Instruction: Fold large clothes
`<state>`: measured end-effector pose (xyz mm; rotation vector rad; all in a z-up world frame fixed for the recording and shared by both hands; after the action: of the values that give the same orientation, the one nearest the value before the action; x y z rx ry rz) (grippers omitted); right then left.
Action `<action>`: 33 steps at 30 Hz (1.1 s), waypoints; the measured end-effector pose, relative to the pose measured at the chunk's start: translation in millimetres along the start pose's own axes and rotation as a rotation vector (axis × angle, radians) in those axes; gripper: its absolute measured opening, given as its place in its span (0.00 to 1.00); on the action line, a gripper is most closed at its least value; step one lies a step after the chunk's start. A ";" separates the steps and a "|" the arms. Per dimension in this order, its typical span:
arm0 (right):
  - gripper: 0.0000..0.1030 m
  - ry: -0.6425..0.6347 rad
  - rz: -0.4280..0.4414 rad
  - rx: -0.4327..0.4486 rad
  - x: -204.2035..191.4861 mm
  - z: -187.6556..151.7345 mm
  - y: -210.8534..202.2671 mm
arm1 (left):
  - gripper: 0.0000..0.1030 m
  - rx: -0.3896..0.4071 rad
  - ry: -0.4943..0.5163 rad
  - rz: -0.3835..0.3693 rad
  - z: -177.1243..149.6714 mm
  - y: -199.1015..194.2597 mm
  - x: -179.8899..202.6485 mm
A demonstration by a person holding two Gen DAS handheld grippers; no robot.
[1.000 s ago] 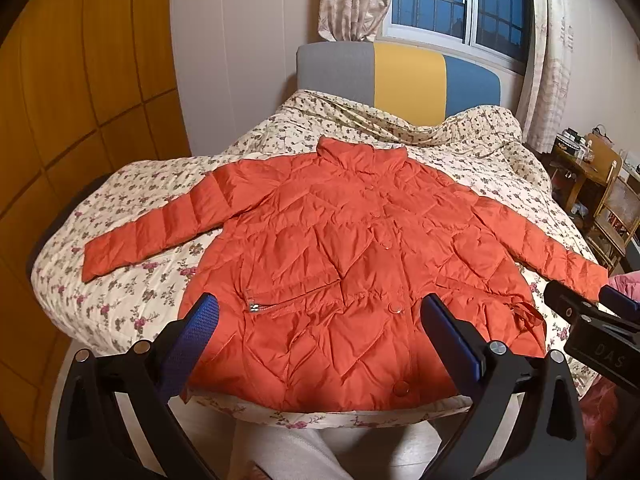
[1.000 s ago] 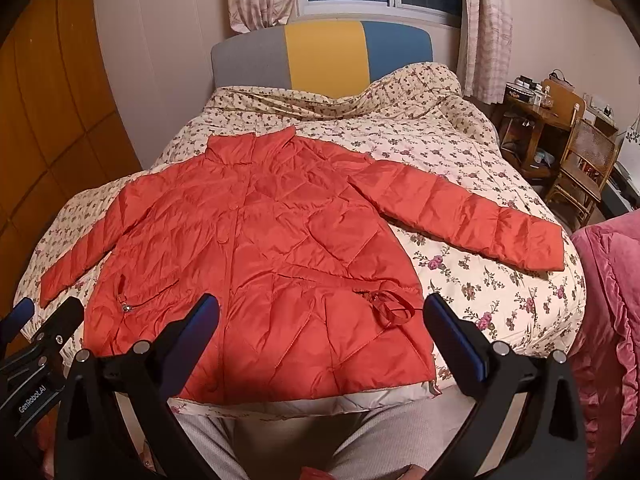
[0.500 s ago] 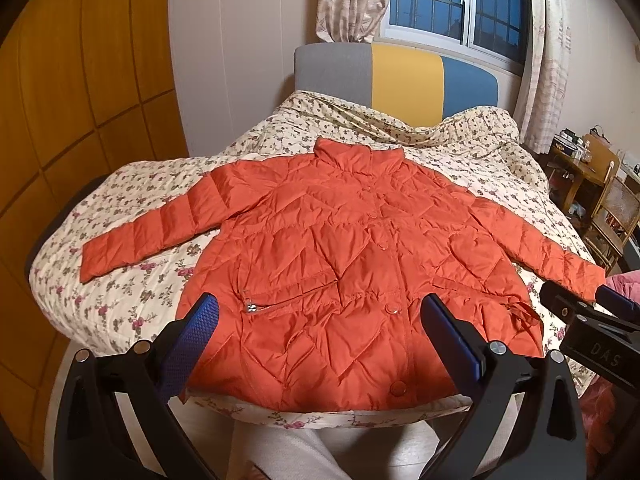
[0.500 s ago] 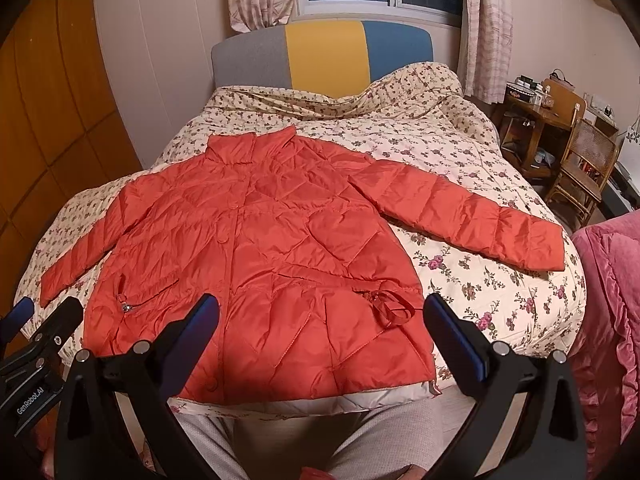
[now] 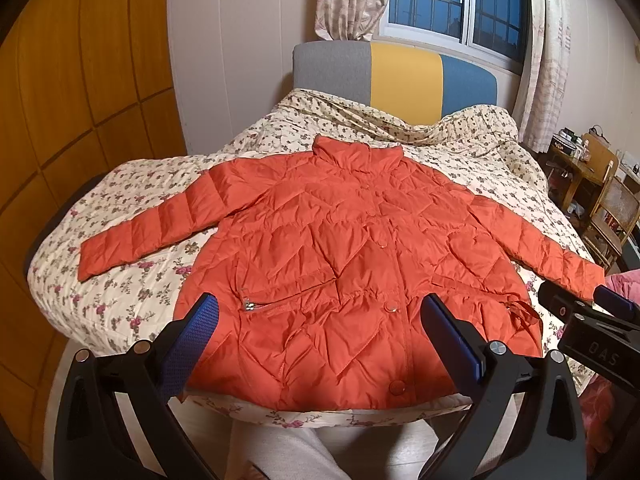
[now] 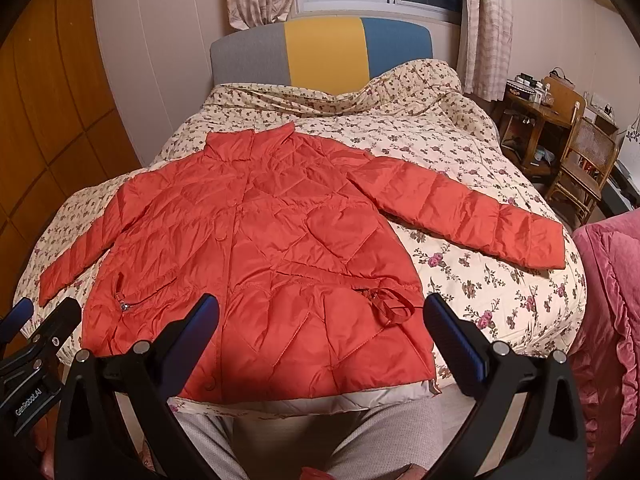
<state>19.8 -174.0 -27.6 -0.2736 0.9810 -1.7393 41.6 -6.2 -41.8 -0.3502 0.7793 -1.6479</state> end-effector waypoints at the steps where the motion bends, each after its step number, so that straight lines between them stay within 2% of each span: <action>1: 0.98 -0.001 0.000 -0.003 0.0 -0.4 0.5 | 0.97 0.001 -0.002 -0.002 0.3 0.3 -0.8; 13: 0.98 -0.002 -0.009 -0.011 0.9 -0.1 3.7 | 0.97 -0.002 0.001 -0.007 -1.0 2.6 0.1; 33: 0.98 0.019 -0.035 -0.045 10.1 5.3 27.3 | 0.97 -0.056 0.006 -0.021 -3.6 26.7 0.7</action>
<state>37.7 -187.9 -46.7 -0.3057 1.0359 -1.7560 59.2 -7.3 -62.1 -0.3946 0.8304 -1.6498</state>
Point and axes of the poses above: each gripper's, at about its wrist camera, not at the fingertips, and y roughly the way its jaws point, x to its right, z to its top, the point moved 6 cm from there along y, roughly the way its jaws point, and after that the axes turned 15 degrees about y, right-handed, at the moved point
